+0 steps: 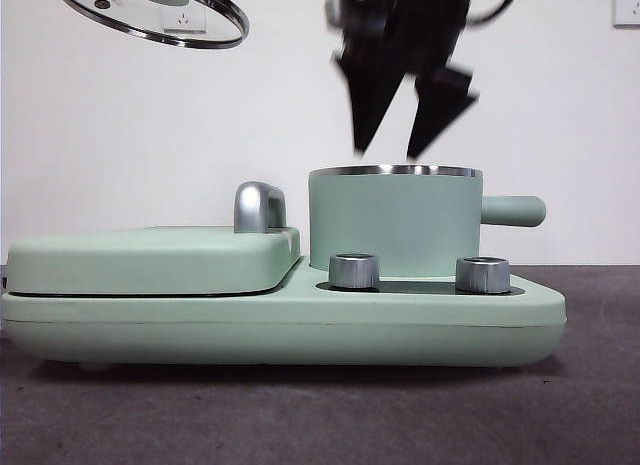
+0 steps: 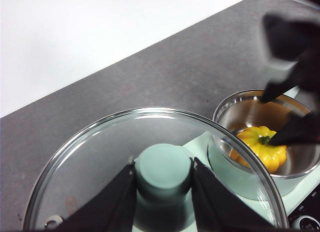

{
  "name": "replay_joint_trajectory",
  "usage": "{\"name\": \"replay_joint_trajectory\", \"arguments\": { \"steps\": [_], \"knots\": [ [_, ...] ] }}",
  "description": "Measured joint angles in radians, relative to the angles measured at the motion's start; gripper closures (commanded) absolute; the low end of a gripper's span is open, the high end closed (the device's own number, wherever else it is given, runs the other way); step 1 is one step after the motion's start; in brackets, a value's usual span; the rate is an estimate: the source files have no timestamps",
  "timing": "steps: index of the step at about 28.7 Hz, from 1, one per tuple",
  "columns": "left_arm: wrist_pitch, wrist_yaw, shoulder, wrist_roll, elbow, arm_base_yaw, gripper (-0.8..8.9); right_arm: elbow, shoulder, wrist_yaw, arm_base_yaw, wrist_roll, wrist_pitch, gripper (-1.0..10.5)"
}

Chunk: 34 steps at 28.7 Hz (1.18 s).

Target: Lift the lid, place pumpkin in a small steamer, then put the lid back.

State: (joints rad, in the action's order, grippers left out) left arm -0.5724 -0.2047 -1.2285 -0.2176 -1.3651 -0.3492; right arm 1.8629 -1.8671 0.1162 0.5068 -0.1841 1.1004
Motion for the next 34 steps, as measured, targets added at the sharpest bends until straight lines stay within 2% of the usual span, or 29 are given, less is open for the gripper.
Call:
{"name": "replay_joint_trajectory", "arguments": {
  "steps": [2, 12, 20, 27, 34],
  "knots": [
    [-0.003, -0.002, 0.000, 0.000, 0.000, 0.000, 7.98, 0.002, 0.099, 0.022, 0.000, 0.006, 0.035, 6.0],
    [-0.008, -0.066, 0.000, 0.000, 0.000, -0.001, 7.98, -0.027, 0.430, 0.014, 0.001, 0.036, 0.067, 6.0],
    [0.032, -0.082, 0.000, 0.000, 0.000, -0.040, 7.99, -0.267, 0.674, -0.039, 0.001, 0.071, 0.046, 6.0],
    [0.105, -0.082, -0.047, 0.000, 0.000, -0.101, 7.98, -0.517, 0.921, -0.047, 0.001, 0.122, -0.016, 6.0],
    [0.205, -0.082, -0.144, 0.000, 0.000, -0.175, 7.99, -0.648, 1.118, -0.092, 0.001, 0.178, -0.016, 6.0]
  ]
}}
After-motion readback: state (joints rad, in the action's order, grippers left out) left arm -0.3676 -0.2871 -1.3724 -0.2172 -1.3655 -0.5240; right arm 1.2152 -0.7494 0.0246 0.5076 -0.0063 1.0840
